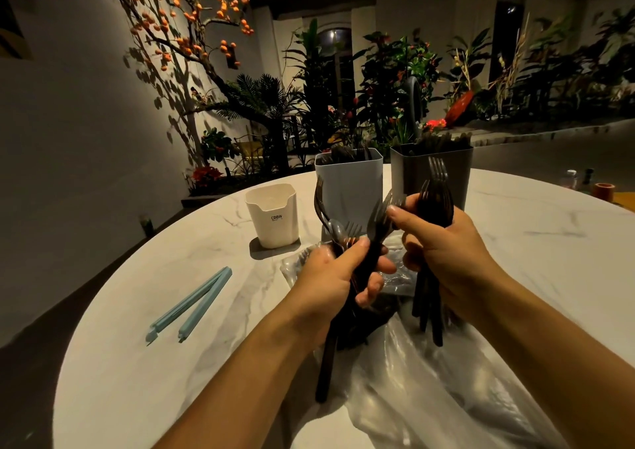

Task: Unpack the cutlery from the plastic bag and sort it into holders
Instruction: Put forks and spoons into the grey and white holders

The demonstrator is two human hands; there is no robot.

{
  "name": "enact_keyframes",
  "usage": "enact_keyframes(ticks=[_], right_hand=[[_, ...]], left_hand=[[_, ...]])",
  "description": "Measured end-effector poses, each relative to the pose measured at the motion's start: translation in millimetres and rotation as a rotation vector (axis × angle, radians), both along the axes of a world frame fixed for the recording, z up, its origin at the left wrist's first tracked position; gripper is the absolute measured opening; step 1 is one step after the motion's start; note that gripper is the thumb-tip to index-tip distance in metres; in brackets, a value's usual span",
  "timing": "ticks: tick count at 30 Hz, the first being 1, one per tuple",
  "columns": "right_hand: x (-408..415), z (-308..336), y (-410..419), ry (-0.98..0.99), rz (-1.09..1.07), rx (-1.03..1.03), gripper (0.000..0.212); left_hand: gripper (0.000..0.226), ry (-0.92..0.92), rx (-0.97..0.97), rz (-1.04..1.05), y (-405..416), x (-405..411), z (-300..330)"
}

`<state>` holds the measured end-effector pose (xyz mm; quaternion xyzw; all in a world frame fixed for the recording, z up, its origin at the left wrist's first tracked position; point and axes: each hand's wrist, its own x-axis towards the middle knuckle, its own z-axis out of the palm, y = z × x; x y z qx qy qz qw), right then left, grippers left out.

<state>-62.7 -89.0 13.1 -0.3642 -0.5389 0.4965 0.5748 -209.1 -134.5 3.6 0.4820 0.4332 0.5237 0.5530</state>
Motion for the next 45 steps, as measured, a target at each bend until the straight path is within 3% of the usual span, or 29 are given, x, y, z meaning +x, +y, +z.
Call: enact_keyframes(ticks=[7,15,19,24,27,30,36,41,45], right_hand=[[-6.4,4.5,-4.3,0.017,-0.078,0.052,0.011],[-2.8,8.2,-4.7,0.073,-0.046,0.058,0.017],[-0.5,5.0,-2.5,-0.035,0.001,0.107,0.031],[0.2,1.7,0.1,-0.166,-0.178,0.238,0.014],[-0.7,0.8,-1.0,-0.258,-0.175,0.325,0.009],[-1.9,0.1,-1.4,-0.191,-0.086,0.261,0.022],[4.1,9.2,-1.9,0.124,0.176,0.008,0.030],[9.7,5.8,2.2,-0.058,0.113,0.102,0.019],[9.5,2.8,4.4,-0.080,0.033,0.123,0.013]], left_hand=[[0.025,-0.007,0.011,0.100,-1.2,8.5,-0.8],[0.030,0.004,-0.005,0.015,-3.3,6.9,-0.9],[0.031,0.065,0.029,-0.021,-5.1,5.4,-0.5],[0.026,0.045,0.039,0.016,-3.9,9.1,-2.0],[0.022,0.071,0.054,0.043,-3.2,7.9,-3.8],[0.019,0.120,0.082,0.080,-1.8,7.8,-5.9],[0.014,0.115,0.077,0.062,0.6,3.1,-5.0],[0.022,0.116,0.072,0.052,-0.1,3.6,-3.1],[0.018,0.125,0.100,0.091,0.2,6.3,-2.9]])
